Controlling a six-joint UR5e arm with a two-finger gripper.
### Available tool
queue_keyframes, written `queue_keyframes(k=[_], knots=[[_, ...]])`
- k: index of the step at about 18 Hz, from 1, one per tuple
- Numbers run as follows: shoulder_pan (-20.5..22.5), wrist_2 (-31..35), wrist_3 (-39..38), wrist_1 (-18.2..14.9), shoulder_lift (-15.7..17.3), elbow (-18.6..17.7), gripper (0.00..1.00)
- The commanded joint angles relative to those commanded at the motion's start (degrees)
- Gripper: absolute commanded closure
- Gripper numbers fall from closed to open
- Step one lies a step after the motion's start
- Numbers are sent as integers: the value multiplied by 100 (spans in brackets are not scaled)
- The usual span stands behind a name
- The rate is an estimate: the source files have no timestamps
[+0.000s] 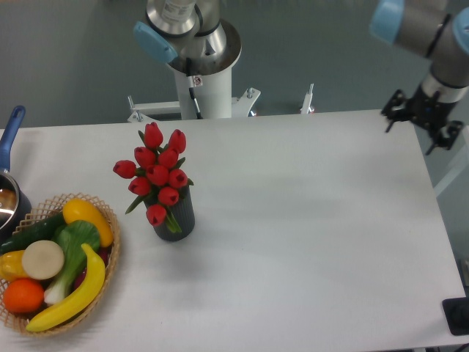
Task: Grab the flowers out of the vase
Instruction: 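Move the gripper into view above the table, fingers open, then lower the open gripper toward the red tulip stems above the vase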
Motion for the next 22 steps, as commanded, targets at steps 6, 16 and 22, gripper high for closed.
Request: queue_keyframes(k=[6,16,22], knots=[[0,-1046,-71,70,1177,-1249,0],[-123,-2988,-370,26,1855,-1979,0],[-438,-4079,-370,26,1768,-2260,0]])
